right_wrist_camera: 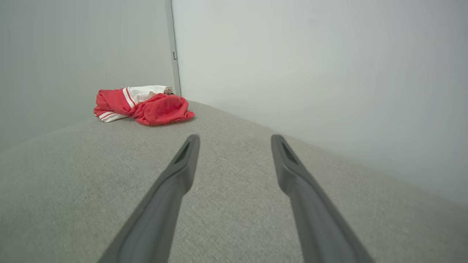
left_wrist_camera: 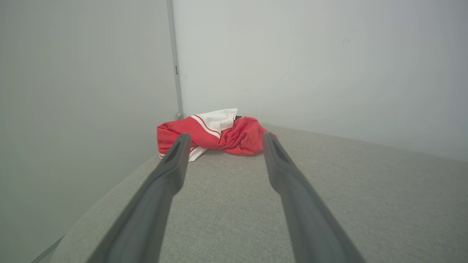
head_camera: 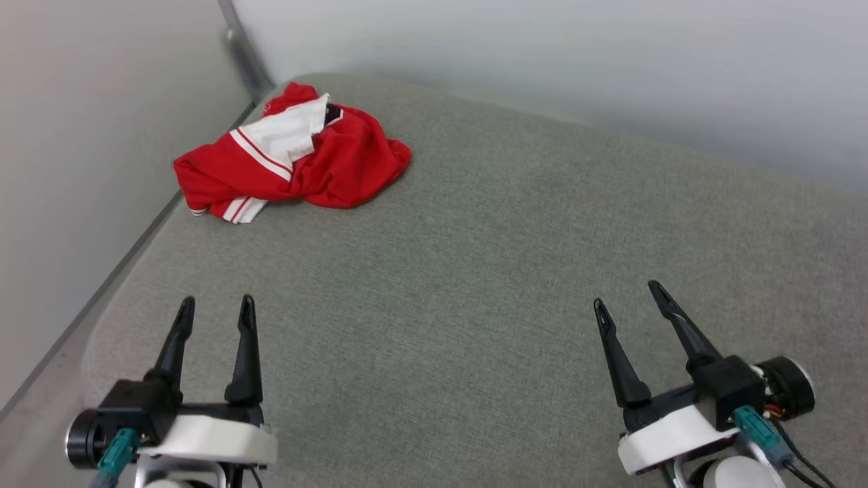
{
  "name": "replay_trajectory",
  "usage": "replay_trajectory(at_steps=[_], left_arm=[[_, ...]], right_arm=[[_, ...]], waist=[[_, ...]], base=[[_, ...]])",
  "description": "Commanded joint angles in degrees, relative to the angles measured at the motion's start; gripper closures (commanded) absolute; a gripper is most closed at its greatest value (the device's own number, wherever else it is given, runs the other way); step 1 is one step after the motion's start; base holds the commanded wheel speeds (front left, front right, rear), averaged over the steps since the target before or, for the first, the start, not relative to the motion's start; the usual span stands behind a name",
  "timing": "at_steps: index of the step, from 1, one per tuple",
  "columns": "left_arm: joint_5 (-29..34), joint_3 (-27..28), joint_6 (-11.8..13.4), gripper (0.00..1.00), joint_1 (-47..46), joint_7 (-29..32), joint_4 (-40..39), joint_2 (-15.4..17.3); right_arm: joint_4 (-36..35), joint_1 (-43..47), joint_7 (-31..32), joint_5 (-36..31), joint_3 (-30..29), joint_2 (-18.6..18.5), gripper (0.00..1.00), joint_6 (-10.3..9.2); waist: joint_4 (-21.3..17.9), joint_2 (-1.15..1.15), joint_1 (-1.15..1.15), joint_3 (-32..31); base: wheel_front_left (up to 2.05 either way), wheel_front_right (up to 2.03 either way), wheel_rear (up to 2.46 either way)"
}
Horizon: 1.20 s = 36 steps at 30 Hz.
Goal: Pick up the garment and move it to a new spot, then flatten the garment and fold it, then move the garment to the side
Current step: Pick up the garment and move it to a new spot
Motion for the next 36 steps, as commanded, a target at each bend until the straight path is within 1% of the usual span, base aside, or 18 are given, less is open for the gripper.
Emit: replay_trajectory(at_steps=[1,2,3,4,5,7,9,12,14,16,18,20,22,25,32,33,34,36], left_arm=[[-0.20,-0.01,-0.20,0.00,-2.18,-0.14,0.89,0.34],[-1.22,0.09,-0.19,0.00,-4.20,-0.14,1.84,0.80],[-8.52,-0.29,-0.27,0.00,-16.83,-0.13,8.74,7.41],[-10.06,-1.29,-0.28,0.00,-19.69,0.00,10.95,9.56],[-13.22,-1.63,-0.28,0.00,-22.89,1.11,12.89,11.87],[-18.55,-2.43,-0.29,0.00,-29.28,4.51,15.97,16.88],[-22.64,-4.77,-0.29,0.00,-34.34,9.21,18.46,22.30],[-29.14,-8.39,-0.29,0.00,-41.26,17.72,21.08,29.56],[-32.13,-10.88,-0.28,0.00,-44.67,23.36,23.29,34.41],[-34.78,-13.97,-0.23,0.00,-47.24,29.06,25.05,38.38],[-37.71,-15.33,-0.24,0.00,-49.57,34.74,27.65,41.09],[-41.32,-16.64,-0.24,0.00,-51.35,40.52,28.95,42.67],[-43.34,-18.01,-0.24,0.00,-52.78,44.46,28.76,44.67],[-45.55,-19.09,-0.24,0.00,-54.27,46.81,28.83,46.63],[-49.33,-22.33,-0.25,0.00,-56.00,50.60,29.83,48.13],[-49.89,-22.91,-0.25,0.28,-55.84,51.01,30.02,48.10],[-50.35,-23.41,-0.31,1.00,-55.70,50.98,30.02,48.13],[-50.91,-24.75,-0.32,1.00,-55.43,50.77,30.07,48.33]], right_arm=[[-0.38,-0.99,-0.03,-1.92,-0.17,0.01,0.00,-0.02],[-1.39,-1.83,0.17,-2.57,0.02,0.03,0.00,-0.02],[-7.58,-4.40,3.40,-8.26,-1.13,-0.06,0.00,-0.04],[-9.21,-4.99,3.79,-9.19,-1.95,-0.06,0.00,-0.03],[-11.09,-5.73,4.46,-9.48,-2.17,0.01,0.00,-0.03],[-13.85,-6.55,5.54,-10.69,-2.81,0.01,0.00,-0.02],[-16.33,-7.18,6.37,-11.45,-3.43,-0.01,0.00,-0.03],[-19.48,-8.36,7.13,-11.92,-3.83,0.02,0.00,-0.02],[-21.06,-8.87,7.52,-12.07,-3.62,0.01,0.00,-0.02],[-22.30,-9.22,7.82,-12.04,-3.32,0.02,0.00,-0.02],[-22.91,-9.30,7.90,-11.77,-3.31,0.01,0.00,-0.02],[-23.36,-9.45,7.79,-11.66,-3.33,0.01,0.00,-0.02],[-23.36,-9.53,7.61,-11.71,-3.34,0.01,0.00,-0.02],[-23.27,-9.82,7.28,-11.83,-2.96,0.01,0.00,-0.02],[-21.92,-10.23,6.40,-11.04,-3.49,-0.02,0.00,-0.03],[-21.66,-10.22,6.28,-10.99,-3.60,-0.03,0.00,-0.03],[-21.39,-10.20,6.17,-10.93,-3.71,-0.04,0.00,-0.03],[-20.84,-10.10,5.98,-10.85,-3.98,-0.06,0.00,-0.03]], waist=[[-2.18,0.00,0.00,4.65],[-2.91,0.00,0.00,6.71],[-6.29,0.00,0.00,15.77],[-6.83,0.00,0.00,17.32],[-7.65,0.00,0.00,19.26],[-8.90,0.00,0.00,21.95],[-9.93,0.00,0.00,24.19],[-11.40,0.00,0.00,27.24],[-12.49,0.00,0.00,28.99],[-13.58,0.00,0.00,30.57],[-14.50,0.00,0.00,31.98],[-15.39,0.00,0.00,33.35],[-16.10,0.00,0.00,34.56],[-17.13,0.00,0.00,36.26],[-18.72,0.00,0.00,38.44],[-18.83,0.00,0.00,38.47],[-18.90,0.00,0.00,38.43],[-18.84,0.00,0.00,38.05]], base=[[0.00,0.00,0.00],[0.00,0.00,0.00],[0.00,0.00,0.00],[0.00,0.00,0.00],[0.00,0.00,0.00],[0.00,0.00,0.00],[0.00,0.00,0.00],[0.00,0.00,0.00],[0.00,0.00,0.00],[0.00,0.00,0.00],[0.00,0.00,0.00],[0.00,0.00,0.00],[0.00,0.00,0.00],[0.00,0.00,0.00],[0.00,0.00,0.00],[0.00,0.00,0.00],[0.00,0.00,0.00],[0.00,0.00,0.00]])
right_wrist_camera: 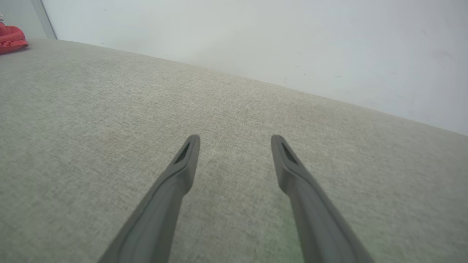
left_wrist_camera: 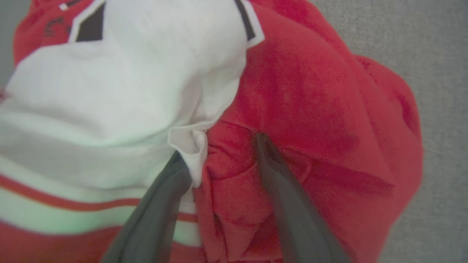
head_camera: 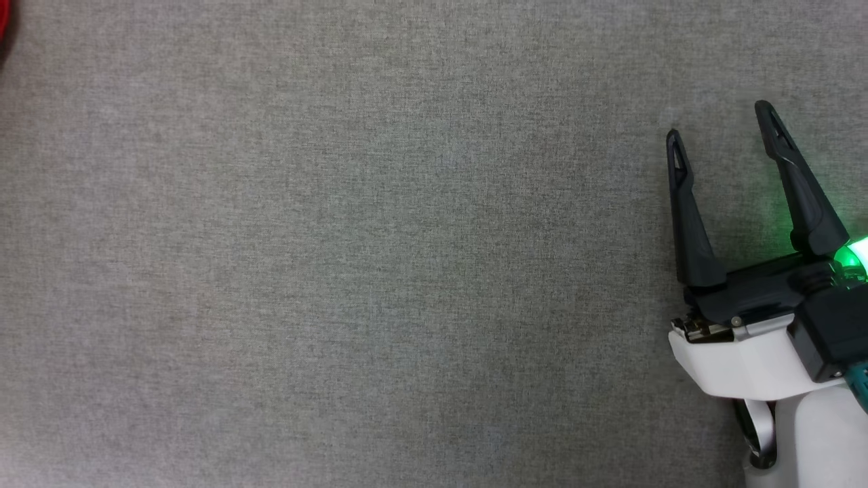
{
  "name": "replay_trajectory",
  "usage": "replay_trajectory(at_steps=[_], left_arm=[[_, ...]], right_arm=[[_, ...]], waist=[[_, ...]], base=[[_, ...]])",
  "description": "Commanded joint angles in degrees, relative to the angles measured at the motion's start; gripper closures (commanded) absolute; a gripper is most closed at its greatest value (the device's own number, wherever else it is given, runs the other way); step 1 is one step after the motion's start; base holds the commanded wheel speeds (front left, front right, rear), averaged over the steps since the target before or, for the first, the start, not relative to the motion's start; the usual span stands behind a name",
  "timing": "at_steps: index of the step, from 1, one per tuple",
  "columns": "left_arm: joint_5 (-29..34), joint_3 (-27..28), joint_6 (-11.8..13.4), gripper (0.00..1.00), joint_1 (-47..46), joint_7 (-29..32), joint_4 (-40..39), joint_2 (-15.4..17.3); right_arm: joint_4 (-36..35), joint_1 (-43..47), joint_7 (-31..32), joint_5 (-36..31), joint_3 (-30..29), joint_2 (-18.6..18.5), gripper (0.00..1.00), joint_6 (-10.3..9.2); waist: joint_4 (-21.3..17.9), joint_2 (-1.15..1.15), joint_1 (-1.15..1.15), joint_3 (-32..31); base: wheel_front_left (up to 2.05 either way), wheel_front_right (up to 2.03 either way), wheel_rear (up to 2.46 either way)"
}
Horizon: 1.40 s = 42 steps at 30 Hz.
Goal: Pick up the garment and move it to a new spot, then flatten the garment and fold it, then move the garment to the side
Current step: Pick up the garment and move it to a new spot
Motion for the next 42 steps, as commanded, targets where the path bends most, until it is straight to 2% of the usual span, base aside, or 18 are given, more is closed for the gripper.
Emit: replay_trajectory(at_steps=[1,7,8,10,11,12,18,20,23,24,31,35,42], left_arm=[[-0.01,-2.30,-0.14,1.00,0.95,-0.10,-0.12,-1.04],[-1.56,-4.93,-0.10,1.00,0.75,-5.61,-0.14,-0.18],[-3.27,-6.55,-0.09,1.00,1.27,-8.64,-1.42,-0.12],[-3.59,-8.44,-0.09,1.00,2.34,-10.53,-3.05,0.33],[-2.10,-11.91,-0.09,1.00,4.48,-14.81,-5.81,1.61],[-1.76,-12.99,-0.10,1.00,5.19,-16.37,-6.82,1.66],[-0.03,-18.03,-0.09,1.00,10.39,-24.31,-12.54,-1.31],[1.43,-19.86,0.76,1.00,12.29,-25.94,-14.62,-3.85],[3.70,-22.50,3.45,1.00,15.03,-27.73,-18.69,-7.59],[3.70,-22.50,3.45,1.00,15.03,-27.73,-18.69,-7.59],[8.06,-29.23,9.35,1.00,19.06,-29.57,-24.69,-18.72],[10.00,-32.97,10.52,1.00,19.32,-30.76,-22.24,-25.86],[14.46,-38.68,10.44,1.00,15.95,-33.09,-13.18,-37.63]], right_arm=[[1.69,0.09,0.24,0.28,-0.69,-0.15,0.00,-0.04],[3.00,-0.29,-0.52,-0.25,-0.52,-0.13,0.00,-0.04],[3.83,-0.03,-1.22,0.36,-0.11,-0.13,0.00,-0.04],[4.78,0.45,-1.55,0.83,-0.33,-0.13,0.00,-0.04],[6.66,1.56,-2.24,1.73,-0.84,-0.12,0.00,-0.04],[7.12,1.82,-2.49,2.17,-1.03,-0.12,0.00,-0.04],[10.49,4.38,-3.47,4.69,-1.47,-0.08,0.00,-0.04],[11.36,5.12,-3.76,5.34,-1.18,-0.08,0.00,-0.04],[12.30,6.11,-3.92,6.12,-0.89,-0.11,0.00,-0.04],[12.30,6.11,-3.92,6.12,-0.89,-0.11,0.00,-0.04],[12.52,7.01,-4.33,7.29,-0.90,-0.08,0.00,-0.04],[11.98,6.22,-4.45,7.80,-1.43,-0.06,0.00,-0.04],[11.15,5.15,-4.79,7.99,-3.20,-0.06,0.00,-0.04]], waist=[[0.16,0.00,0.00,-0.49],[0.83,0.00,0.00,-4.22],[0.89,0.00,0.00,-7.23],[0.82,0.00,0.00,-9.67],[0.33,0.00,0.00,-14.09],[0.18,0.00,0.00,-15.46],[-0.71,0.00,0.00,-24.11],[-1.07,0.00,0.00,-26.43],[-1.74,0.00,0.00,-29.32],[-1.74,0.00,0.00,-29.32],[-4.89,0.00,0.00,-31.82],[-7.78,0.00,0.00,-31.41],[-12.77,0.00,0.00,-30.54]], base=[[0.00,0.00,0.00],[0.00,0.00,0.00],[0.00,0.00,0.00],[0.00,0.00,0.00],[0.00,0.00,0.00],[0.00,0.00,0.00],[0.00,0.00,0.00],[0.00,0.00,0.00],[0.00,0.00,0.00],[0.00,0.00,0.00],[0.00,0.00,0.00],[0.00,0.00,0.00],[0.00,0.00,0.00]])
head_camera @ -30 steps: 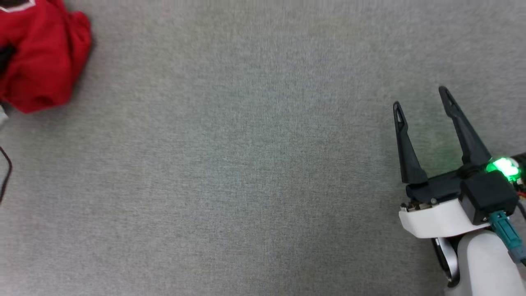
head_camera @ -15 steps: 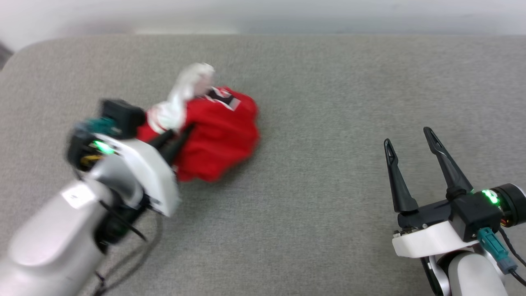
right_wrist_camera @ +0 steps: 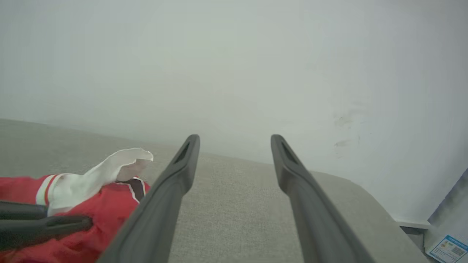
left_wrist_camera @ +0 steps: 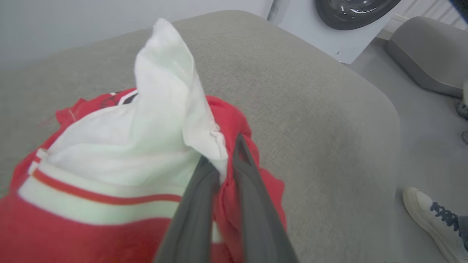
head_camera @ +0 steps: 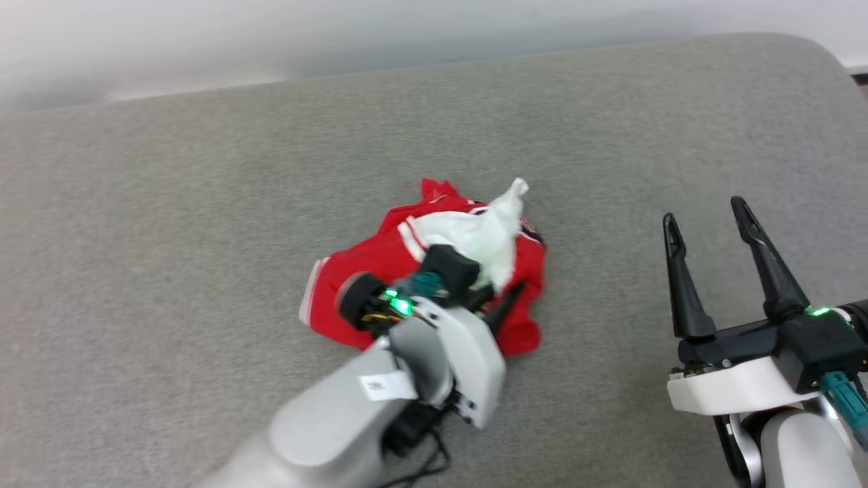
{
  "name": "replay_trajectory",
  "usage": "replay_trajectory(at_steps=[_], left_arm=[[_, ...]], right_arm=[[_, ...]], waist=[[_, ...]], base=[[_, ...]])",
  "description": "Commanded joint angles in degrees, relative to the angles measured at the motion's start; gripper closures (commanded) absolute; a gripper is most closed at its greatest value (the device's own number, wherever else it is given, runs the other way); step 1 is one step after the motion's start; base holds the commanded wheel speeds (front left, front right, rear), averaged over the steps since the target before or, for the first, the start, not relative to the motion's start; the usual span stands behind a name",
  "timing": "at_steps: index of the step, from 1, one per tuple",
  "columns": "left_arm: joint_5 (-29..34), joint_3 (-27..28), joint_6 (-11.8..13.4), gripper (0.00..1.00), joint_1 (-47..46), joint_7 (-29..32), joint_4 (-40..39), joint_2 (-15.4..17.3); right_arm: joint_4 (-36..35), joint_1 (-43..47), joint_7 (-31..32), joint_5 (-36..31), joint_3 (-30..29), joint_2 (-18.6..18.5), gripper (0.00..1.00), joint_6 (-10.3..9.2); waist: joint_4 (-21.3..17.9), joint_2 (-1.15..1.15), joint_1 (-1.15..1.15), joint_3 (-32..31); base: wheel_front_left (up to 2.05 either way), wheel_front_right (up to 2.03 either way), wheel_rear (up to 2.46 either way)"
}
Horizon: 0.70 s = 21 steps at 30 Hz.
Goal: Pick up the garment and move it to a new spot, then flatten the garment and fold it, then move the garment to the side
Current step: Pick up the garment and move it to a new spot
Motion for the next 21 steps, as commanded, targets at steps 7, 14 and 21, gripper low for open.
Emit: replay_trajectory(at_steps=[7,14,21], left_arm=[[1.95,-4.81,-3.60,0.00,-1.27,-3.73,10.20,-8.77],[2.30,-2.27,-4.57,0.00,-3.03,-11.81,13.61,-8.87],[4.05,6.18,-0.77,0.00,-2.97,-17.38,10.19,-0.55]], right_arm=[[0.29,-0.35,-0.24,0.03,-0.55,0.06,0.00,-0.04],[0.71,1.19,0.09,-0.12,-1.38,0.04,0.00,-0.04],[1.31,2.90,1.22,-0.56,-2.08,0.04,0.00,-0.04]], waist=[[-3.59,0.00,0.01,-1.42],[-1.00,0.00,0.01,-4.10],[2.87,0.00,0.01,-7.11]], base=[[0.00,0.00,0.00],[0.00,0.00,0.00],[0.00,0.00,0.00]])
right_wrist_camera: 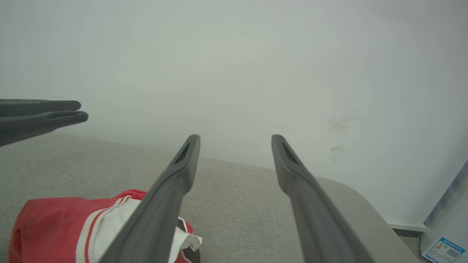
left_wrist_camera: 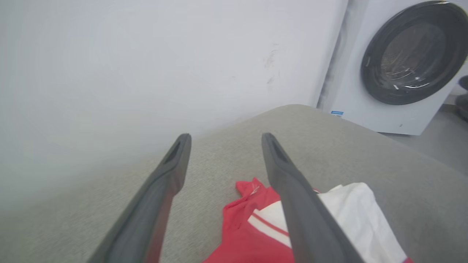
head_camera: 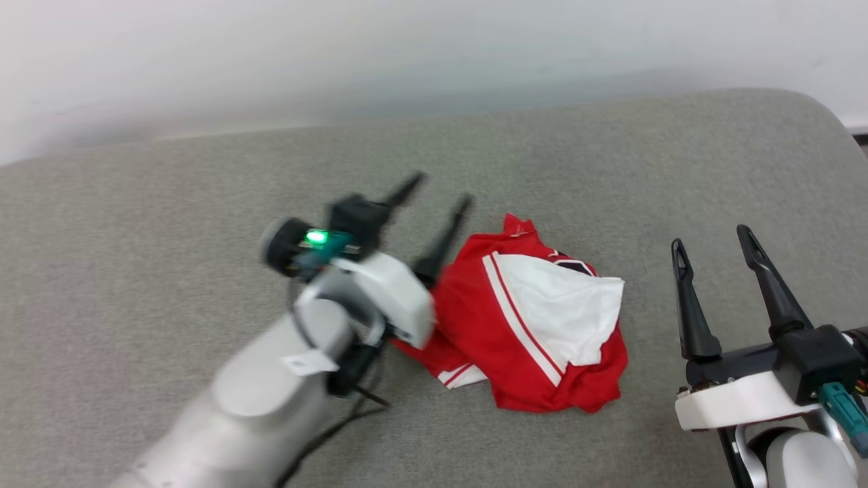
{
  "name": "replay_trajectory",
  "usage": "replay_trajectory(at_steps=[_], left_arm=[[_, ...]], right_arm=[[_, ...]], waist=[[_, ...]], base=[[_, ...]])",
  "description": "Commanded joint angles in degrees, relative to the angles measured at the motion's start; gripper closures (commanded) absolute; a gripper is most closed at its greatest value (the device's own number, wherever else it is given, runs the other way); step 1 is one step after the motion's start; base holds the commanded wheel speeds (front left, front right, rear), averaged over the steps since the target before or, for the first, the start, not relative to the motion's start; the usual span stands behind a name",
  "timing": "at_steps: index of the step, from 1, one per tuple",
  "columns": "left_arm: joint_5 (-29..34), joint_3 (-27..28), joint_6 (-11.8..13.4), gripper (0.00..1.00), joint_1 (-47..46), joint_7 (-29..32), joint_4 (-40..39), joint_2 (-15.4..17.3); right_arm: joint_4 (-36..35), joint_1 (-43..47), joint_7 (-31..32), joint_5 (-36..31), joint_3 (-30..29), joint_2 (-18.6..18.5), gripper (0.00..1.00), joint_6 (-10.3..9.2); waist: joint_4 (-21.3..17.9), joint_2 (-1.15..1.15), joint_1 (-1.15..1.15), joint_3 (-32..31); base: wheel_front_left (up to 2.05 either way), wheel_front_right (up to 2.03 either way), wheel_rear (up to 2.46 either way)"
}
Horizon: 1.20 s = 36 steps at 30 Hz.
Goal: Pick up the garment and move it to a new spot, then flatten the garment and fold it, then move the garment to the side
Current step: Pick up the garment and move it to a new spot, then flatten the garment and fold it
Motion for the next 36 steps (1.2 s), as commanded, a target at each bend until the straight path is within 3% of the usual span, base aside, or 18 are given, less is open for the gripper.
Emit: replay_trajectory(at_steps=[1,7,12,15,19,22,28,32,36], left_arm=[[0.49,1.81,0.74,0.00,1.53,-0.38,-1.12,1.89],[5.01,14.96,3.99,0.00,11.51,-0.52,-13.04,11.55],[8.67,25.05,4.94,0.00,24.85,-0.54,-23.21,14.43],[11.04,29.41,4.71,0.00,32.37,-0.54,-28.17,13.00],[14.54,34.56,3.94,0.00,40.10,-0.55,-33.18,8.26],[17.55,37.13,2.19,0.00,43.86,-0.55,-34.81,4.97],[22.17,40.24,-2.05,0.00,45.40,-0.55,-34.38,1.40],[23.85,41.34,-4.83,0.00,45.04,-0.55,-33.27,-0.05],[25.15,41.88,-6.51,0.00,44.68,-0.56,-32.27,-1.58]], right_arm=[[0.09,0.69,0.14,-0.38,-0.11,0.05,0.00,-0.04],[0.49,2.25,0.59,-0.50,-0.60,0.05,0.00,-0.04],[0.99,3.40,0.59,0.12,-0.68,0.04,0.00,-0.04],[1.42,3.92,0.55,0.29,-0.57,0.05,0.00,-0.04],[2.22,4.81,0.35,0.45,-0.65,0.05,0.00,-0.04],[2.77,5.00,0.16,0.69,-0.88,0.05,0.00,-0.04],[3.56,4.95,1.24,0.84,-0.94,0.04,0.00,-0.04],[3.66,5.29,5.94,1.76,0.53,0.06,0.00,-0.04],[1.93,3.78,16.37,2.94,2.57,-0.36,0.00,-0.04]], waist=[[1.68,0.00,0.00,-1.49],[3.94,0.00,0.00,-2.98],[5.10,0.00,0.00,-3.47],[5.56,0.00,0.00,-3.48],[5.91,0.00,0.00,-3.70],[6.01,0.00,0.00,-3.67],[6.12,0.00,0.00,-3.63],[6.36,0.00,0.00,-3.20],[6.62,0.00,0.00,-2.25]], base=[[0.00,0.00,0.00],[0.00,0.00,0.00],[0.00,0.00,0.00],[0.00,0.00,0.00],[0.00,0.00,0.00],[0.00,0.00,0.00],[0.00,0.00,0.00],[0.00,0.00,0.00],[0.00,0.00,0.00]])
